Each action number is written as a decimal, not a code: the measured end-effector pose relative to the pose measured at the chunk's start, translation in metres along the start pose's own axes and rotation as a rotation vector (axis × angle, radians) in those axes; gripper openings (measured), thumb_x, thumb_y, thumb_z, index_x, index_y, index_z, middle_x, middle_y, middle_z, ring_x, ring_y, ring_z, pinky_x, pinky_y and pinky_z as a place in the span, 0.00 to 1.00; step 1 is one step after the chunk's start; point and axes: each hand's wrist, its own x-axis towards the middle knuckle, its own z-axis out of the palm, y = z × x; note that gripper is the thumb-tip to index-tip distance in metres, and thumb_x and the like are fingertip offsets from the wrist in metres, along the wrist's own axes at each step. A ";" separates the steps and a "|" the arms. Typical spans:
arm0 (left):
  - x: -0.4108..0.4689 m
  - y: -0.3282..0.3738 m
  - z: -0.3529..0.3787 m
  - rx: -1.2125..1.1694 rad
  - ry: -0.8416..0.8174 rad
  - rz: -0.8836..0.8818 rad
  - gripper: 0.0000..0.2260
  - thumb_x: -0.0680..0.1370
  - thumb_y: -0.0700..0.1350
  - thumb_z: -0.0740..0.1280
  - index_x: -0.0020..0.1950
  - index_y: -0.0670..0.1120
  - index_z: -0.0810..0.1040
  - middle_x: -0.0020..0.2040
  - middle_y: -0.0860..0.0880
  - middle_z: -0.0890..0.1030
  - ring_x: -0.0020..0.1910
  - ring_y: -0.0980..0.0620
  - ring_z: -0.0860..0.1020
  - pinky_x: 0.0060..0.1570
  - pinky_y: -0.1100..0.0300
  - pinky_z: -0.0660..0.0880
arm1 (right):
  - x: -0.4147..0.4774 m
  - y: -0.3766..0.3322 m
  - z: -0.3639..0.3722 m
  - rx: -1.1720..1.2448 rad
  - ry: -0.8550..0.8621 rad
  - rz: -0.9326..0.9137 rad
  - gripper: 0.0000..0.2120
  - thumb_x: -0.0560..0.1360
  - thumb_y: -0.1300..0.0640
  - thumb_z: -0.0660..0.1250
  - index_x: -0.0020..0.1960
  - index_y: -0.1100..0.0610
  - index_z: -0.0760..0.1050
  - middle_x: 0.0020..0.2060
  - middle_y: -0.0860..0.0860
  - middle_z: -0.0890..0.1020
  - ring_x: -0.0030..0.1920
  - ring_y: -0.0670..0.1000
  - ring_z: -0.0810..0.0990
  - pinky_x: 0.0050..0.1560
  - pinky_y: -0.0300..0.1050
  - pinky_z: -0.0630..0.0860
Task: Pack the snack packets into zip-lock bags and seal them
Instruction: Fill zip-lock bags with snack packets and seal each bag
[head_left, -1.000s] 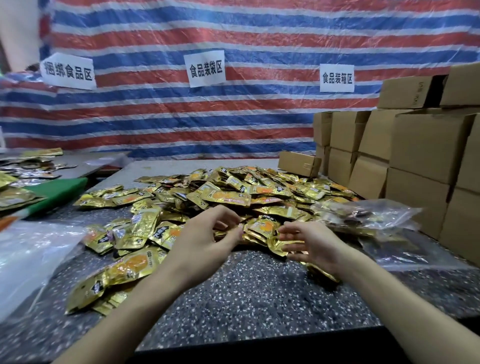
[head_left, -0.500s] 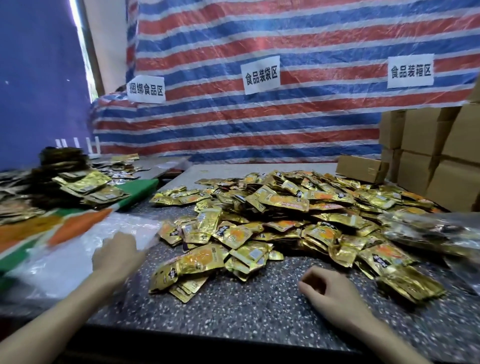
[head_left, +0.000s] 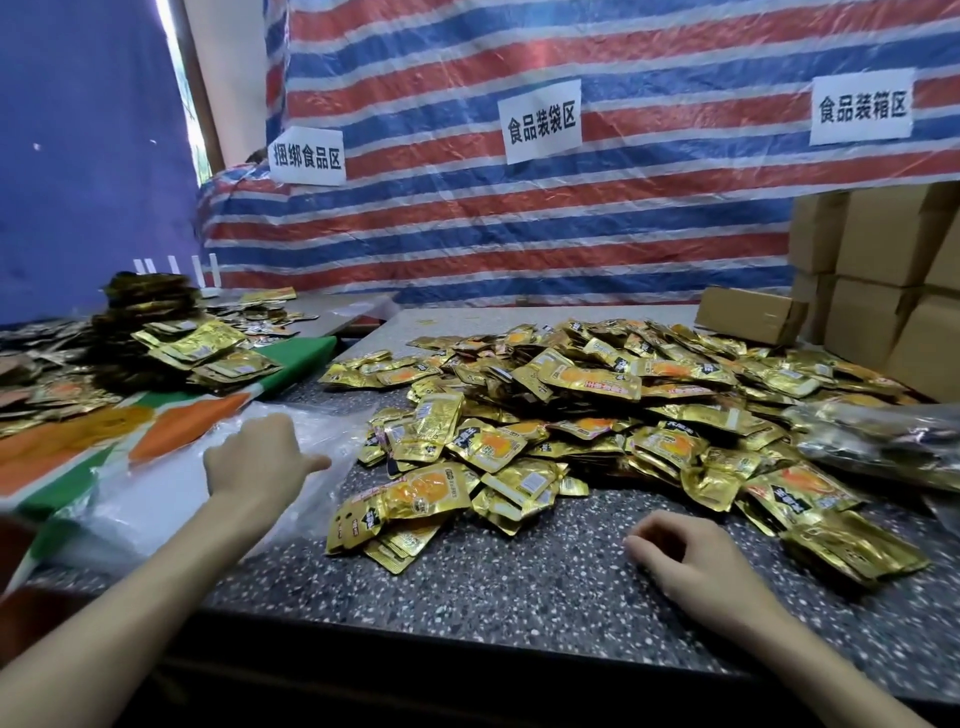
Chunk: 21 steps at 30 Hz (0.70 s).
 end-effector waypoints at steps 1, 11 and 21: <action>0.000 0.003 0.000 0.048 0.009 0.035 0.21 0.73 0.57 0.73 0.33 0.46 0.68 0.31 0.49 0.73 0.31 0.48 0.73 0.31 0.59 0.61 | -0.001 -0.001 0.000 0.002 0.001 0.001 0.05 0.77 0.52 0.71 0.43 0.47 0.81 0.38 0.46 0.84 0.41 0.44 0.81 0.44 0.41 0.76; -0.017 0.008 0.015 -0.006 -0.159 -0.007 0.09 0.82 0.50 0.57 0.45 0.48 0.69 0.49 0.46 0.79 0.41 0.45 0.72 0.41 0.55 0.66 | -0.002 -0.001 0.000 -0.014 -0.011 0.019 0.06 0.78 0.50 0.69 0.42 0.46 0.80 0.38 0.46 0.84 0.41 0.44 0.81 0.45 0.44 0.78; -0.093 0.108 -0.046 -0.369 0.289 0.815 0.06 0.76 0.41 0.70 0.45 0.46 0.73 0.35 0.49 0.78 0.26 0.47 0.74 0.23 0.60 0.64 | 0.013 -0.055 -0.033 0.642 -0.174 0.294 0.33 0.64 0.26 0.64 0.38 0.57 0.80 0.35 0.55 0.84 0.32 0.50 0.79 0.31 0.40 0.71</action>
